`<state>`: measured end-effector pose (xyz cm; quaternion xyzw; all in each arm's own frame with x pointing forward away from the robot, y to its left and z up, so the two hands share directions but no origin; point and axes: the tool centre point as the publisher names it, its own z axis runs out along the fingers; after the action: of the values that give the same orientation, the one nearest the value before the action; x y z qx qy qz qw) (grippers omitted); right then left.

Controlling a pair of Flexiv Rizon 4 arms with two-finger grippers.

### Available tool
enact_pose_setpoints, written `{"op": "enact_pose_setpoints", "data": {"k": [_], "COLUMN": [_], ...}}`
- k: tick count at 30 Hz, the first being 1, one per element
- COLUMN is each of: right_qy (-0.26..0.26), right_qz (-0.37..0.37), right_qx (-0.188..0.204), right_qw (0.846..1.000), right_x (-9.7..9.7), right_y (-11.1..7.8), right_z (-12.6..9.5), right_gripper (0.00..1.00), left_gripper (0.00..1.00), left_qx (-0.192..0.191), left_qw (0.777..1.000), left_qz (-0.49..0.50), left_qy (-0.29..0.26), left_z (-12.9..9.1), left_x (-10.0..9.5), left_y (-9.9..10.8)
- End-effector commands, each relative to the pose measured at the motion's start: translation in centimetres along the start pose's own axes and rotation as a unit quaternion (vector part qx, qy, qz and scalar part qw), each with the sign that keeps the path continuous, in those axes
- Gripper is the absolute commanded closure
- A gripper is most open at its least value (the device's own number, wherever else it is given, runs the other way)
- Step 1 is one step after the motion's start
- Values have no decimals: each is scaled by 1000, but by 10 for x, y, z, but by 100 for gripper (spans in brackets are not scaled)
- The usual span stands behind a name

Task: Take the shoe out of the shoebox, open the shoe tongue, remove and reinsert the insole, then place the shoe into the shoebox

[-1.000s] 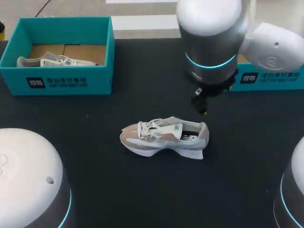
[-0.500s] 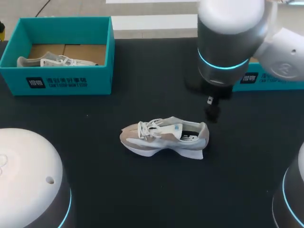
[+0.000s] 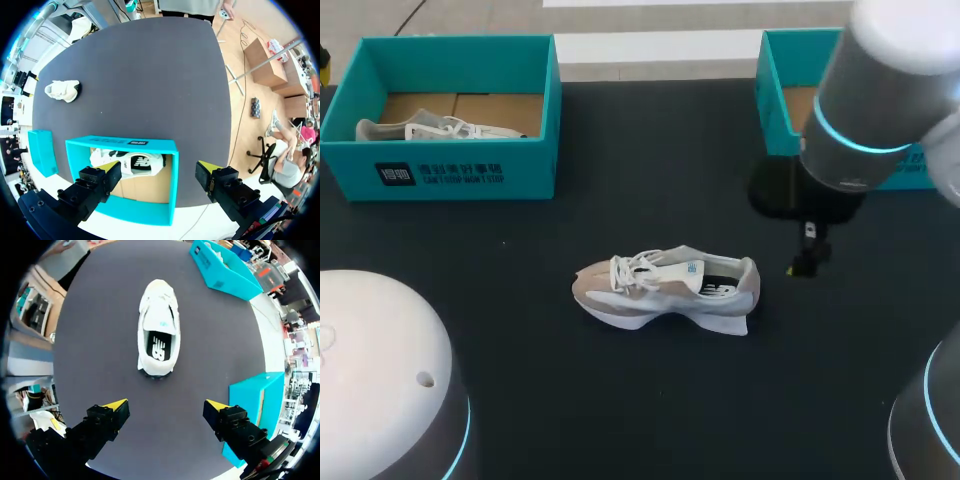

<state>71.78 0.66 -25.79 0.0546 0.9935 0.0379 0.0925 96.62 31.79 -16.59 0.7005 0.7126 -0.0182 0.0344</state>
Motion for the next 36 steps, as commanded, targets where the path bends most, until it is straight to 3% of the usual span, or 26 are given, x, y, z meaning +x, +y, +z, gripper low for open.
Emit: {"op": "enact_pose_setpoints", "data": {"k": [1, 11, 14, 36], "right_qy": [9, 21, 8, 8], "right_qz": [1, 2, -71, -71], "right_qx": [-202, -269, -254, -254], "right_qw": [979, 963, 965, 965], "right_x": [-3, -4, 0, 0], "right_y": [-19, -24, -16, -16], "right_z": [13, 33, 33, 33], "right_gripper": [0, 0, 0, 0], "left_gripper": [0, 0, 0, 0], "left_qx": [-2, -2, -2, -2], "left_qw": [1000, 1000, 1000, 1000], "left_qz": [0, 0, 0, 0], "left_qy": [1, 1, 1, 1], "left_z": [0, 0, 0, 0], "left_x": [0, 0, 0, 0], "left_y": [-2, -2, -2, -2]}}
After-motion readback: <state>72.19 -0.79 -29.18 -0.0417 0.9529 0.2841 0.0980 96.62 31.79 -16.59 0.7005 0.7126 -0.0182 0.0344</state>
